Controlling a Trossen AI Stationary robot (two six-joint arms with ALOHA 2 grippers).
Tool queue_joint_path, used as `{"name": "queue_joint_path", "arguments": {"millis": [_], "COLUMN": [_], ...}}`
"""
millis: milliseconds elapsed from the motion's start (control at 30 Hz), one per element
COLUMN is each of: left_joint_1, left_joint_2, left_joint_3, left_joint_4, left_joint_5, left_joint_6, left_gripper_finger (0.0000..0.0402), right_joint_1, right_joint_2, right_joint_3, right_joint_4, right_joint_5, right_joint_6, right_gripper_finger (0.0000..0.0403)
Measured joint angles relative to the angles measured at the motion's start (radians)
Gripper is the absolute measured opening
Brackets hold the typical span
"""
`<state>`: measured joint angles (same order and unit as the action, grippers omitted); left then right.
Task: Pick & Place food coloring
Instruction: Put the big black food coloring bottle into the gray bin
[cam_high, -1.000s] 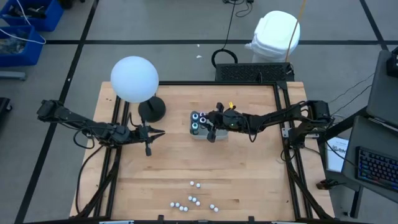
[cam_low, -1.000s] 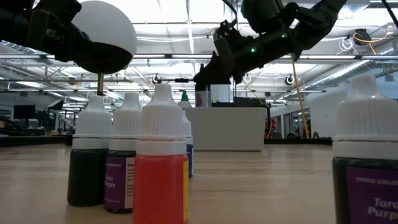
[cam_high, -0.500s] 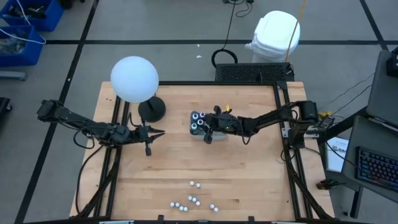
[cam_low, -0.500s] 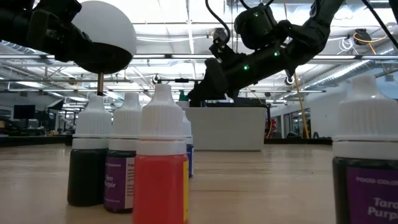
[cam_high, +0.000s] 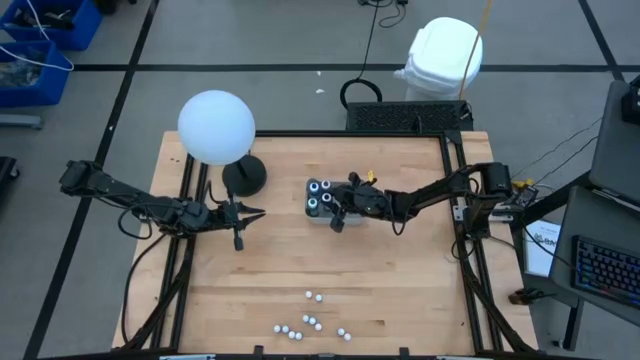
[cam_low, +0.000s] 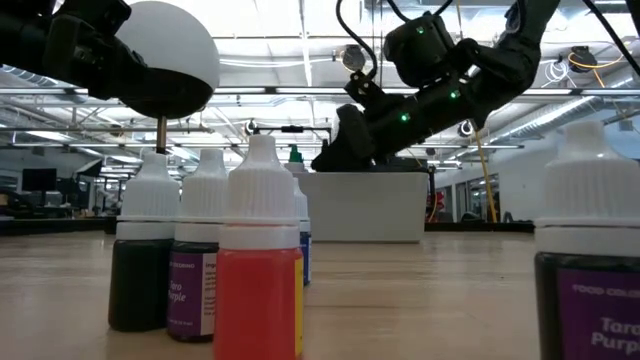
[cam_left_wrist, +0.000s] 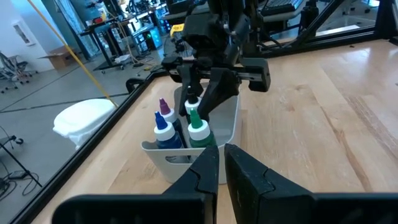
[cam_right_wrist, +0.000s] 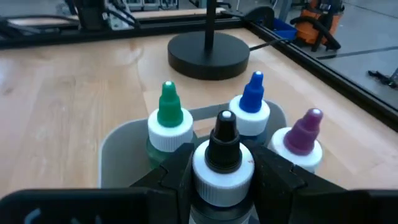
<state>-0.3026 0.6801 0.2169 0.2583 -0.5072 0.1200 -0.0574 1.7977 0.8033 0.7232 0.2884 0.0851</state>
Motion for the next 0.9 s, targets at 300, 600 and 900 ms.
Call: {"name": "queue_joint_path", "arguments": {"millis": [300, 600, 900], "left_joint_1": [0.0, 0.0, 0.0], "left_joint_2": [0.0, 0.0, 0.0], "left_joint_3": [0.0, 0.0, 0.0], "left_joint_4": [0.001, 0.007, 0.007], "left_joint_5": [0.0, 0.0, 0.0], "left_joint_6": [0.003, 0.002, 0.004], "left_gripper_finger": [0.0035, 0.0035, 0.0035], "right_joint_1": [0.0, 0.007, 0.006], "right_joint_2": [0.0, 0.023, 0.105], "right_joint_3": [-0.017, -0.016, -0.013], "right_joint_4": [0.041, 0.078, 0.158], "right_joint_5": [-0.001, -0.001, 0.0], "right_joint_6": [0.032, 0.045, 0.067], "right_gripper_finger": [0.0115, 0.012, 0.012]}}
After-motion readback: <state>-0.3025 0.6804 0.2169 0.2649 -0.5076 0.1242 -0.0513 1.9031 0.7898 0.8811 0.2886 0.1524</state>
